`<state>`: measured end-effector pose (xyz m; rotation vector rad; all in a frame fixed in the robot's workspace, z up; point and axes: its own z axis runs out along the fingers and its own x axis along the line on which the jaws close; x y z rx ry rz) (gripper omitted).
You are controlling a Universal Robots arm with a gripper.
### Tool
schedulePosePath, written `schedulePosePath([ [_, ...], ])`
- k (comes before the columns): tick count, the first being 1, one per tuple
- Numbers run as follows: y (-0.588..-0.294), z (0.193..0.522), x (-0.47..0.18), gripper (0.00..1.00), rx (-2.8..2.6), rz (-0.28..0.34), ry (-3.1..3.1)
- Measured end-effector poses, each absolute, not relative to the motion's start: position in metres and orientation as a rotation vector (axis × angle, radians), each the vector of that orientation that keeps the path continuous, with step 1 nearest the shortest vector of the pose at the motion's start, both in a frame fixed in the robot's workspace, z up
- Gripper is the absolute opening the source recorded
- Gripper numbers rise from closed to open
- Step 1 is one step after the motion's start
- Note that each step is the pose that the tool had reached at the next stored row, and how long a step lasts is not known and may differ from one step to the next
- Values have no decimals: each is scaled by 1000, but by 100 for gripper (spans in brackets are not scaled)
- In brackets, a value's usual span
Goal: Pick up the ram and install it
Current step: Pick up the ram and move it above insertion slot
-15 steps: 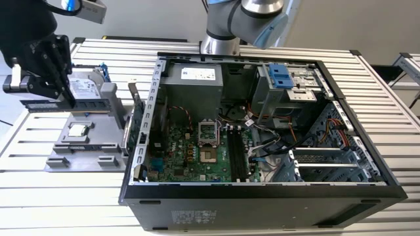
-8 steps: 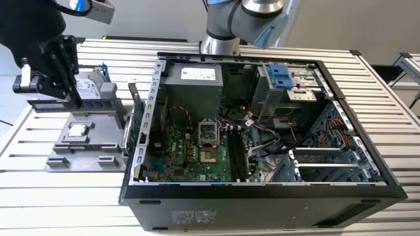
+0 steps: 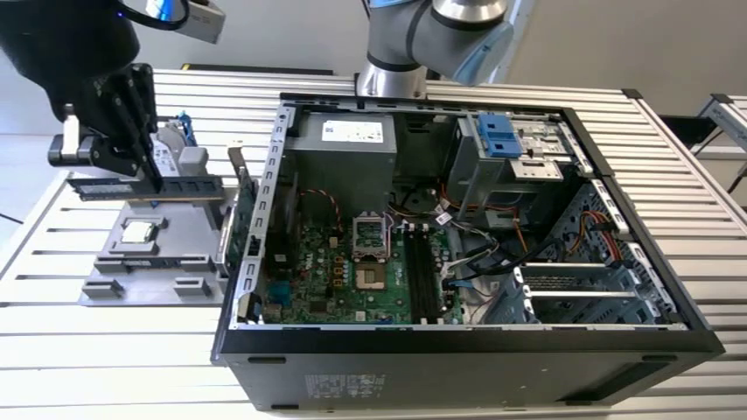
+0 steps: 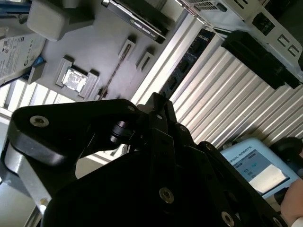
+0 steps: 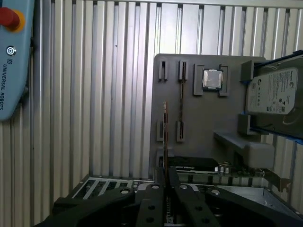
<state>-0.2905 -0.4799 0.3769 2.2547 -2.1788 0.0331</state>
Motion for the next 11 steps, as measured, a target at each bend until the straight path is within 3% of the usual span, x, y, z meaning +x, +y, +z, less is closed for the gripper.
schedulePosePath([
  [11,-480,377,-273,0,2254,33,-2179],
])
